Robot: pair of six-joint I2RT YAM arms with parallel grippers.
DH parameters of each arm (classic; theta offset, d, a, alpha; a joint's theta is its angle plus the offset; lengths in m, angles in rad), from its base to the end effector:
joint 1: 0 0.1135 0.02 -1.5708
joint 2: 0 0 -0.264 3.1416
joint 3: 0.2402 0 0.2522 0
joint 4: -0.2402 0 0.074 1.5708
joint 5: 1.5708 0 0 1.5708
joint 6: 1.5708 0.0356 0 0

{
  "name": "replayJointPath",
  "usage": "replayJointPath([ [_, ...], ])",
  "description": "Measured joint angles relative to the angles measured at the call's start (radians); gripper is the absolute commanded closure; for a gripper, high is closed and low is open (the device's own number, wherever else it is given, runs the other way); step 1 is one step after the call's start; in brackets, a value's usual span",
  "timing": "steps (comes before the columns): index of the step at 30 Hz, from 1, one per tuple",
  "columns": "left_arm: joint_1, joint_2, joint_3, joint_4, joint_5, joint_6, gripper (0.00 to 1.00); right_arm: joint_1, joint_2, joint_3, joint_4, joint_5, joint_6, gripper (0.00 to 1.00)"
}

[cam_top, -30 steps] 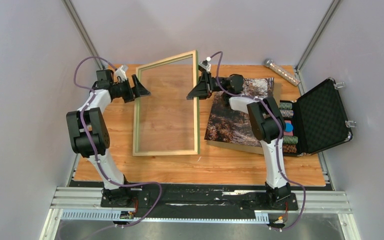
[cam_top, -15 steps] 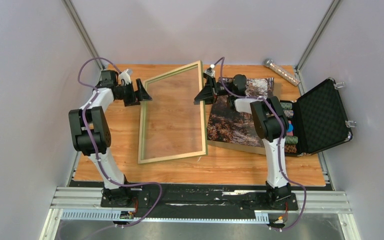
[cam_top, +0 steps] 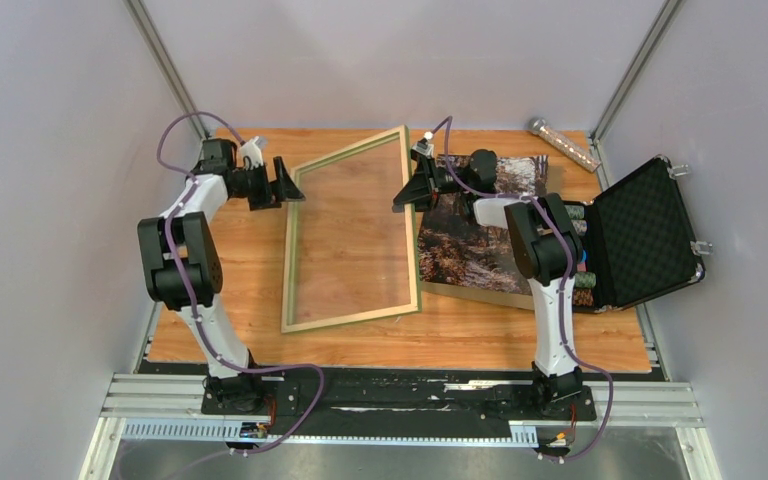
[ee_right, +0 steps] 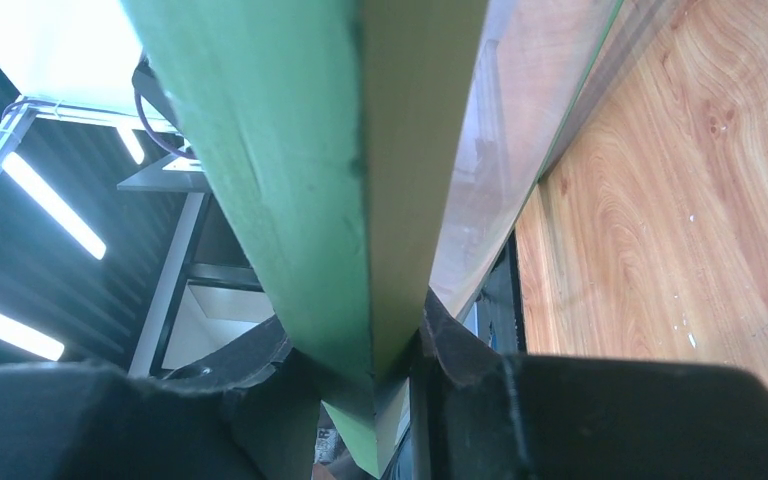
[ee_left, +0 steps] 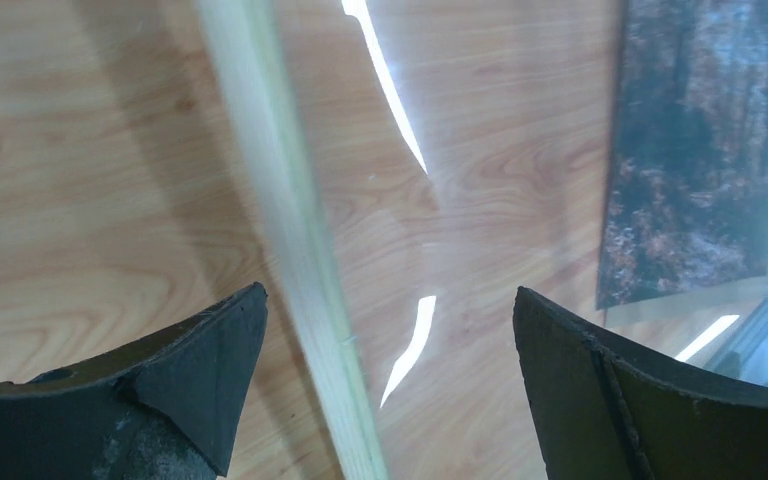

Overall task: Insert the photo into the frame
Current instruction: Adjust the photo frame item on the photo frame.

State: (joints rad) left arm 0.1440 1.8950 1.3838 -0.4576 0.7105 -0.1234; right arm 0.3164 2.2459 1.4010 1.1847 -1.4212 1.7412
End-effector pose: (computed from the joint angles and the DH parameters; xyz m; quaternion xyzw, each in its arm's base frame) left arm 0.4034 0.0350 0.2130 -0.0172 0.9012 -0.3293 0.2814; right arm 0.4331 0.1788 0.2026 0.1170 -0.6793 -0.7244 0.0034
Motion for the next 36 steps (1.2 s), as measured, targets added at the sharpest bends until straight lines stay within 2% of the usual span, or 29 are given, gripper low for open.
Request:
replayJointPath([
  [3,-0.019,-0.024,0.047,0.005,0.036,0.010,0.00,0.000,-0.004,-0.002,0.003,0.000,0.002,1.00],
  [6,-0.067,-0.054,0.114,0.029,0.062,0.014,0.00,0.002,-0.004,-0.002,0.033,0.000,0.027,0.95],
  [13,-0.233,-0.105,0.203,0.123,0.140,-0.019,0.00,0.008,-0.004,0.000,0.138,-0.004,0.109,0.65],
  [19,-0.365,-0.105,0.201,0.164,0.160,-0.051,0.00,0.020,-0.004,0.031,0.242,-0.002,0.203,0.52],
  [24,-0.420,-0.105,0.192,0.183,0.150,-0.061,0.00,0.029,-0.004,0.043,0.266,0.004,0.256,0.51],
  [36,-0.413,-0.105,0.057,0.248,0.115,-0.089,0.00,0.045,-0.004,0.049,0.272,0.035,0.284,0.54],
])
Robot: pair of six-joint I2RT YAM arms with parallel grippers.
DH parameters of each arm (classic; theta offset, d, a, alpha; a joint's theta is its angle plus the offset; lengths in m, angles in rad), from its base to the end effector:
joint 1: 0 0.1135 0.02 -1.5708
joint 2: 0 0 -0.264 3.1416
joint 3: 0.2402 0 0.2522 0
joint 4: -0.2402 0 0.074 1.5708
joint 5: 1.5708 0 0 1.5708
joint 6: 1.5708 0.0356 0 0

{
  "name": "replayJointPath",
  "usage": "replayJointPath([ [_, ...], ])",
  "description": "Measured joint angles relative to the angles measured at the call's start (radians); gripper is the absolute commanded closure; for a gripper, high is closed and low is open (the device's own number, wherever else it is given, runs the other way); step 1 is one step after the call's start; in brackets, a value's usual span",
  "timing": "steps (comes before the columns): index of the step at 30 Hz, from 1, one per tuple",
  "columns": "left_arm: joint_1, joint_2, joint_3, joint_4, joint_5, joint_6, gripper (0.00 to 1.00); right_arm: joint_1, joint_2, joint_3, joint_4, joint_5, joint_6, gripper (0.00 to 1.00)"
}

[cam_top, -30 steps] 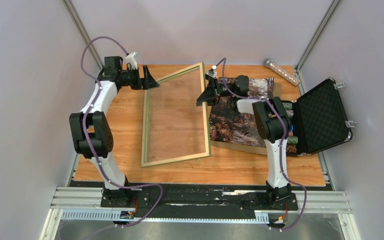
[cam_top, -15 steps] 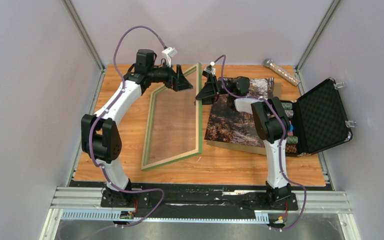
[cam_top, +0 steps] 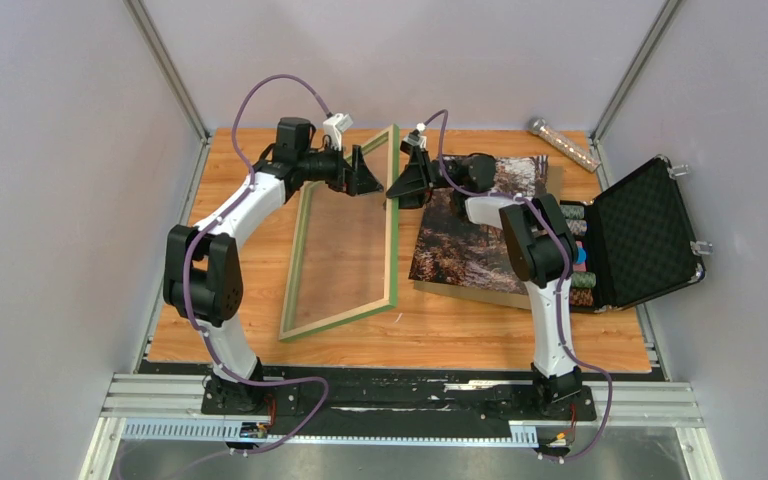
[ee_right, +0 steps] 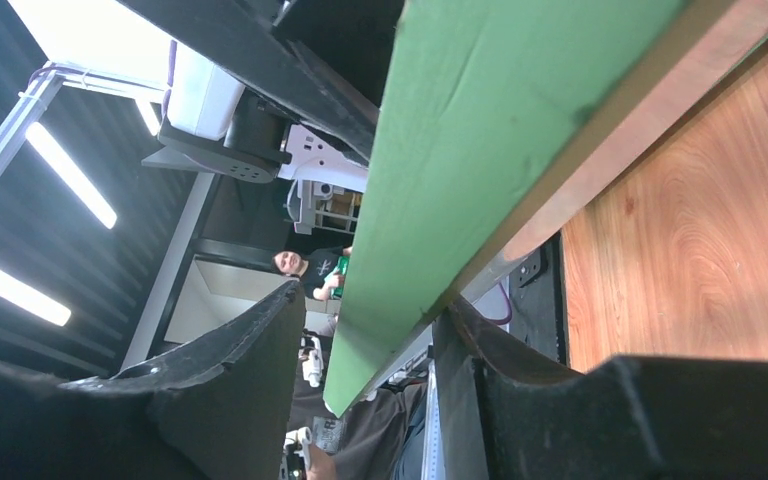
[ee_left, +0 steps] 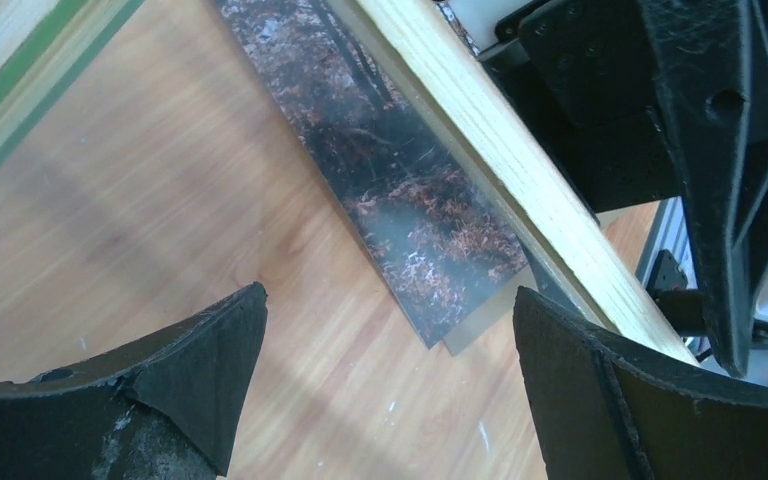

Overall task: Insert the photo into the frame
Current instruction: Adjust the photo frame item on the photo frame.

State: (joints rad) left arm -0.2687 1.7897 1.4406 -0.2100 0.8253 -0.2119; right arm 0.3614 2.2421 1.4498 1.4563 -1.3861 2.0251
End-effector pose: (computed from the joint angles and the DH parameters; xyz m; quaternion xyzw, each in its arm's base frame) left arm 0.3895 -0.1344 0.2917 0.2170 0.7955 -0.4464 0.3476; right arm 0.4201 0.1962 0.2376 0.1377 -0.6515 -0.7460 0.0052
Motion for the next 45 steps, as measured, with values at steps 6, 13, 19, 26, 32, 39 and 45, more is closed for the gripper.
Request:
replayJointPath([
  [6,0.002,0.000,-0.014,0.028,-0.033,-0.067,0.00,0.011,0.006,0.014,0.000,0.000,0.001,0.56],
  [13,-0.001,0.000,-0.014,0.054,-0.087,-0.145,0.00,0.020,0.033,0.044,0.000,0.008,0.006,0.52],
  [19,0.002,-0.006,-0.039,0.099,-0.123,-0.189,0.00,0.022,0.076,0.109,0.001,0.003,0.026,0.51],
  [26,0.001,-0.047,-0.069,0.084,-0.140,-0.199,0.00,0.024,0.111,0.166,0.001,0.006,0.032,0.52],
  [32,0.003,-0.089,-0.075,0.069,-0.121,-0.185,0.00,0.024,0.114,0.223,0.002,0.007,0.032,0.52],
  [39,0.003,-0.159,-0.131,0.049,-0.070,-0.138,0.00,0.024,0.119,0.233,0.004,0.012,0.032,0.52],
  [45,-0.006,-0.250,-0.171,-0.002,-0.055,-0.066,0.00,0.024,0.135,0.233,0.003,0.015,0.032,0.51],
])
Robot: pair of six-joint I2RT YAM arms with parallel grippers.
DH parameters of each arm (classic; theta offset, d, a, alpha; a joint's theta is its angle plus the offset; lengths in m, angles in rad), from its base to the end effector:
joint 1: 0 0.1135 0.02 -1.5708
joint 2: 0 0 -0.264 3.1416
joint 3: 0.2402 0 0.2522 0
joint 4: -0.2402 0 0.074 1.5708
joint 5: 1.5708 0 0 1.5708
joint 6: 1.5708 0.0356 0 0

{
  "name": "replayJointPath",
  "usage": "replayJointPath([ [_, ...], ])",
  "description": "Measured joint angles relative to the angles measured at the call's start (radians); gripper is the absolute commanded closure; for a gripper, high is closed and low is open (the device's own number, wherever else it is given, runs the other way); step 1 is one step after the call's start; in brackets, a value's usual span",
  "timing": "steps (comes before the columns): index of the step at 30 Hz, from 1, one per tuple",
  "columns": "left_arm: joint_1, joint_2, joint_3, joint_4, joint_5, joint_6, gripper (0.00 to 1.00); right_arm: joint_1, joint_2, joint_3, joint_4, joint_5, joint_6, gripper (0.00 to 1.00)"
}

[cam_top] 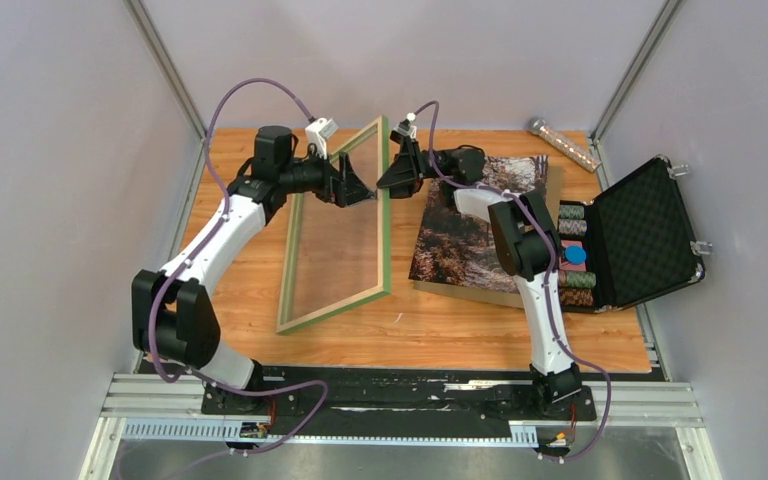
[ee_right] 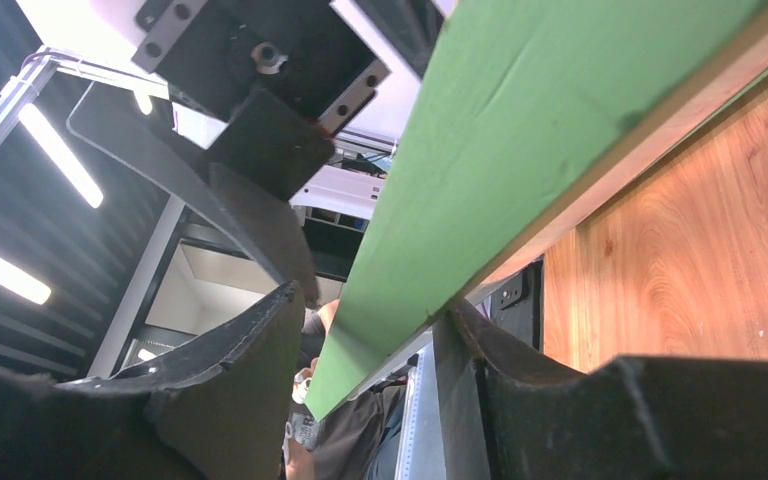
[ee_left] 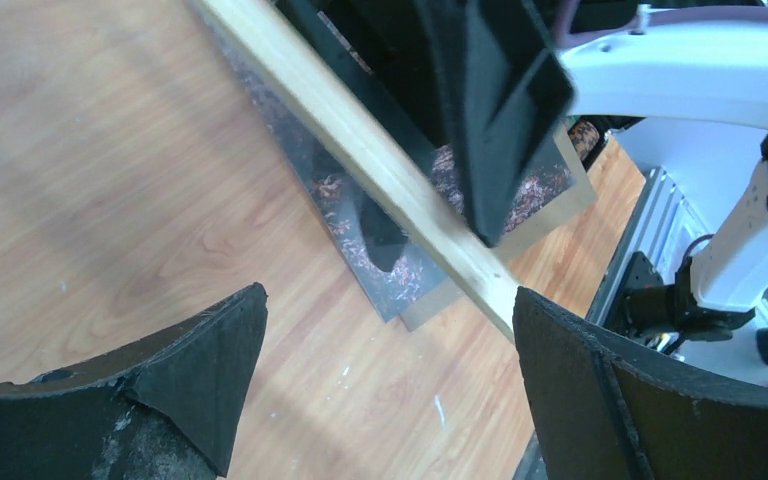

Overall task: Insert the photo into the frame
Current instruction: Adjust the photo frame item on the photo frame.

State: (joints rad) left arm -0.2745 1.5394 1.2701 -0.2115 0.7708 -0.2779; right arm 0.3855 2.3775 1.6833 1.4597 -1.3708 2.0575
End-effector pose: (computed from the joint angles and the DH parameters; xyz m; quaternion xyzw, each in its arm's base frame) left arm 0.3322 -0.1193 0.3240 0.1935 0.7927 -0.4403 0.3745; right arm 0.4462 0.2187 0.2417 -0.1653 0.6355 0.7541 0.0107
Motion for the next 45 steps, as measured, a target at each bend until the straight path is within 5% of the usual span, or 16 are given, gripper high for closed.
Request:
replayJointPath([
  [8,-0.001,-0.077,-0.002,-0.041,0.000,0.096,0.00,0.000,0.007,0.000,0.000,0.000,0.000,0.50],
  [22,-0.014,0.008,0.027,-0.012,-0.158,0.116,0.00,0.000,0.007,-0.001,0.000,-0.001,0.000,0.55],
  [26,-0.013,0.060,0.126,-0.010,-0.255,0.079,0.00,0.003,0.007,-0.012,0.001,-0.002,0.000,0.64],
  [45,-0.019,0.397,0.600,-0.199,-0.534,-0.085,0.00,0.026,0.007,-0.016,-0.002,0.000,0.000,0.64],
])
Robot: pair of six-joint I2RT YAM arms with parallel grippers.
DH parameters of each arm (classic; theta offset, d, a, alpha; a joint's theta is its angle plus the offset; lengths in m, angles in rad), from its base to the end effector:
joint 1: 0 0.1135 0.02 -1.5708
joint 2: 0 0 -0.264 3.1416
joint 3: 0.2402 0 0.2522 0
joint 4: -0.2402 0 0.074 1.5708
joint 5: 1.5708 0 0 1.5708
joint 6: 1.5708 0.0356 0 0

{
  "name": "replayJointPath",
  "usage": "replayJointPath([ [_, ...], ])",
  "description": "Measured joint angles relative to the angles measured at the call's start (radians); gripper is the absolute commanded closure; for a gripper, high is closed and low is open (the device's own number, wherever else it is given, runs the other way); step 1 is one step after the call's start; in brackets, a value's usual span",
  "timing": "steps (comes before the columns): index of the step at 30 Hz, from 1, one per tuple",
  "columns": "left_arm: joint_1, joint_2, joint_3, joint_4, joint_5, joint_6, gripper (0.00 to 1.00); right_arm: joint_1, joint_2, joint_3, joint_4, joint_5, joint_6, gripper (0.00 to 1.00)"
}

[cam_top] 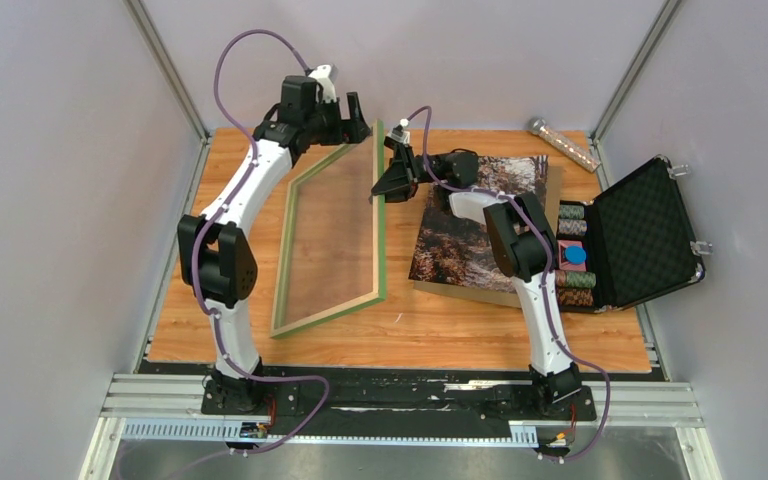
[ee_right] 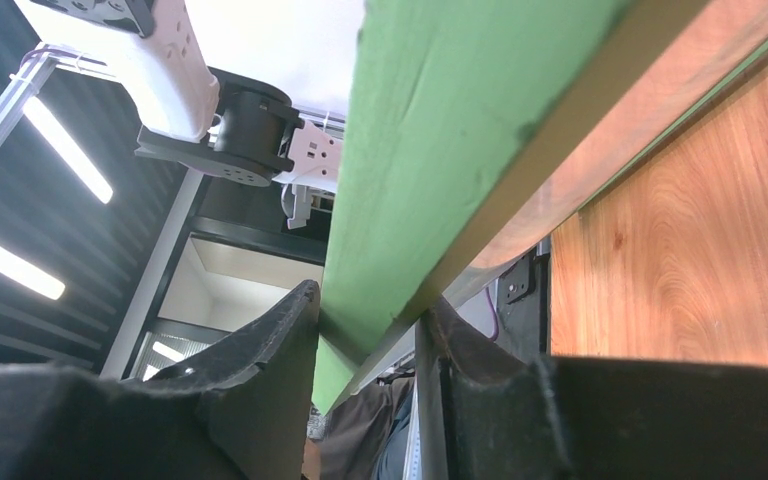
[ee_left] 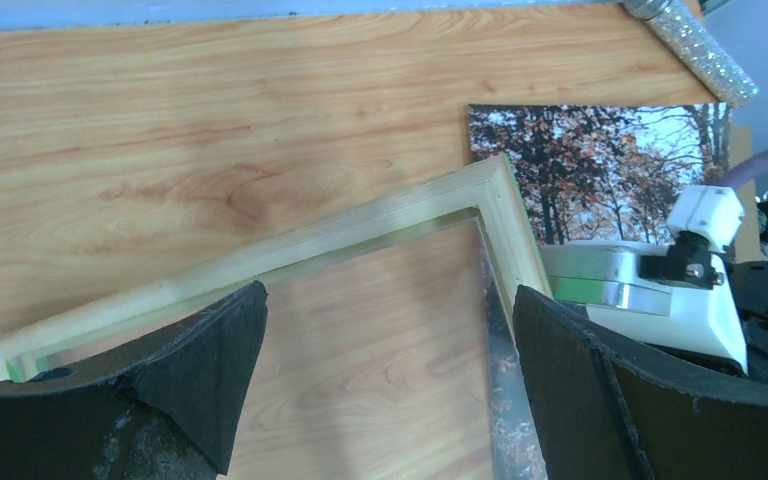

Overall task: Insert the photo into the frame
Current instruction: Adjust the photo frame item on the photo frame.

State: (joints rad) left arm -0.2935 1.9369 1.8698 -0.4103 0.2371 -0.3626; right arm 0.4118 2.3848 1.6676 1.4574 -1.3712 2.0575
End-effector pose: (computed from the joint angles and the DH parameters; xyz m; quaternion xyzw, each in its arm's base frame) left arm 0.4373 -0.1409 0.3535 0.0322 0.8499 -0.2620 0.4561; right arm 0.4404 0.2304 0.2336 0.1651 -0.6371 -0.7529 0.0075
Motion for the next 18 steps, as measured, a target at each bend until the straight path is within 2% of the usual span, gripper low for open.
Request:
replayJointPath([
  [18,-0.029,0.076,0.121,-0.101,-0.078,-0.003,0.00,0.000,0.000,0.000,-0.001,-0.001,0.000,0.64],
])
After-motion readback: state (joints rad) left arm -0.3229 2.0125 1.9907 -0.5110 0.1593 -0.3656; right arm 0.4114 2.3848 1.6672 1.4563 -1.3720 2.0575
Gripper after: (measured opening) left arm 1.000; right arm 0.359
